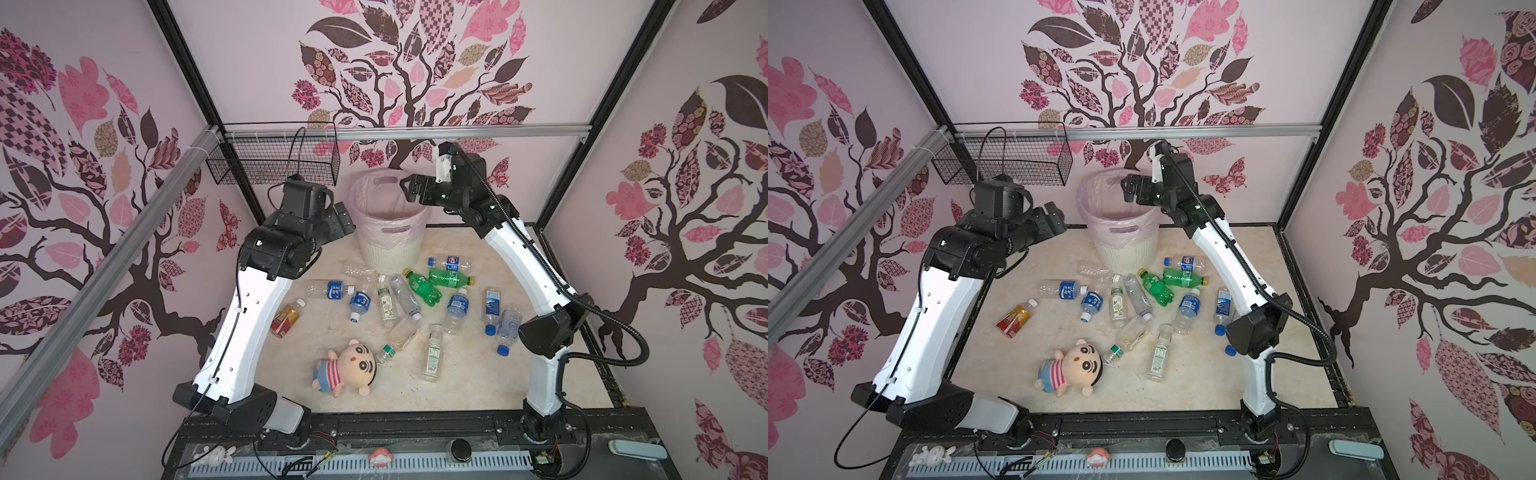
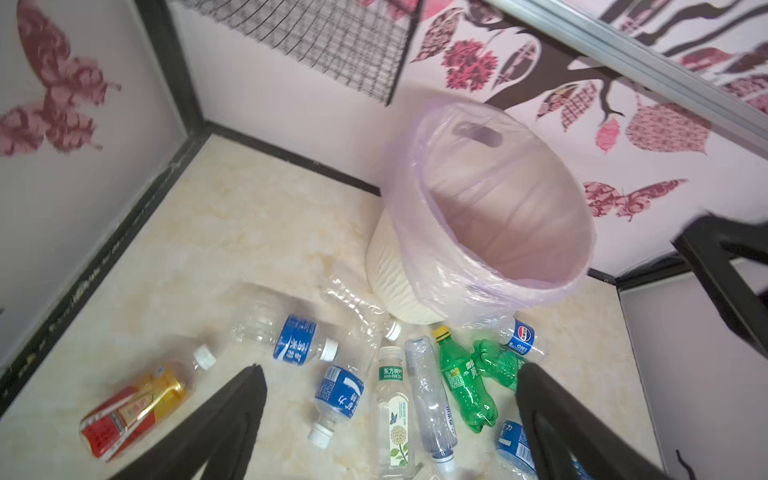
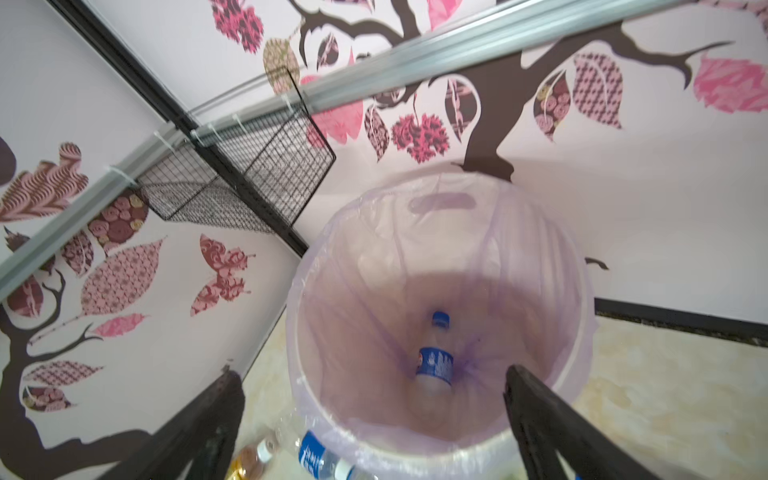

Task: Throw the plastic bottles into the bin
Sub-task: 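Lower the left gripper onto the red-and-gold bottle while the right arm withdraws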

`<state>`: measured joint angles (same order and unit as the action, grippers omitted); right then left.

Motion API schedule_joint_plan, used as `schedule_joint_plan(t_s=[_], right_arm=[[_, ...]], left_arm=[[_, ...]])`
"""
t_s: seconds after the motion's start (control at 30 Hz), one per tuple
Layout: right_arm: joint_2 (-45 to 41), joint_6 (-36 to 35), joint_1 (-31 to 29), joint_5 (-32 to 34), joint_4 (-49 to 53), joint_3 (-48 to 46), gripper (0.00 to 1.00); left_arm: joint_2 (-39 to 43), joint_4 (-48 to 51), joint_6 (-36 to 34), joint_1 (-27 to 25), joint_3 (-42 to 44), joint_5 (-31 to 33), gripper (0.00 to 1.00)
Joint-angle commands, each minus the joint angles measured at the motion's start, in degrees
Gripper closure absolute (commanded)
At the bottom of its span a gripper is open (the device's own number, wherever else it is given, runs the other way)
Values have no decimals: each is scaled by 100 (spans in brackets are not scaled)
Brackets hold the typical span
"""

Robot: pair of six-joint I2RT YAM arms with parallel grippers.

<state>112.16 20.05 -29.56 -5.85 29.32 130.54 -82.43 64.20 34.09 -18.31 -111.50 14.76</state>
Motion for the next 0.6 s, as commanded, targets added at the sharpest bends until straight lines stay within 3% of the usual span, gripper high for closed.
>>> schedule_joint_plan(t_s=[0.0,0.17,0.4,0.57], right_arm=[[-811,-284,-268,259,323,-535,0],[-1634,-298,-599,422,236,-1770,0],[-2372,-274,-1209,512,362,-2867,0],[-2696,-204,-1499,464,374,-3567,0]], left_arm=[[396,329,566,611,753,-790,3],[671,389,578,954,1418,-580,3],[619,503,464,1144,2171,337,3],[553,350,260,1531,2646,429,3]])
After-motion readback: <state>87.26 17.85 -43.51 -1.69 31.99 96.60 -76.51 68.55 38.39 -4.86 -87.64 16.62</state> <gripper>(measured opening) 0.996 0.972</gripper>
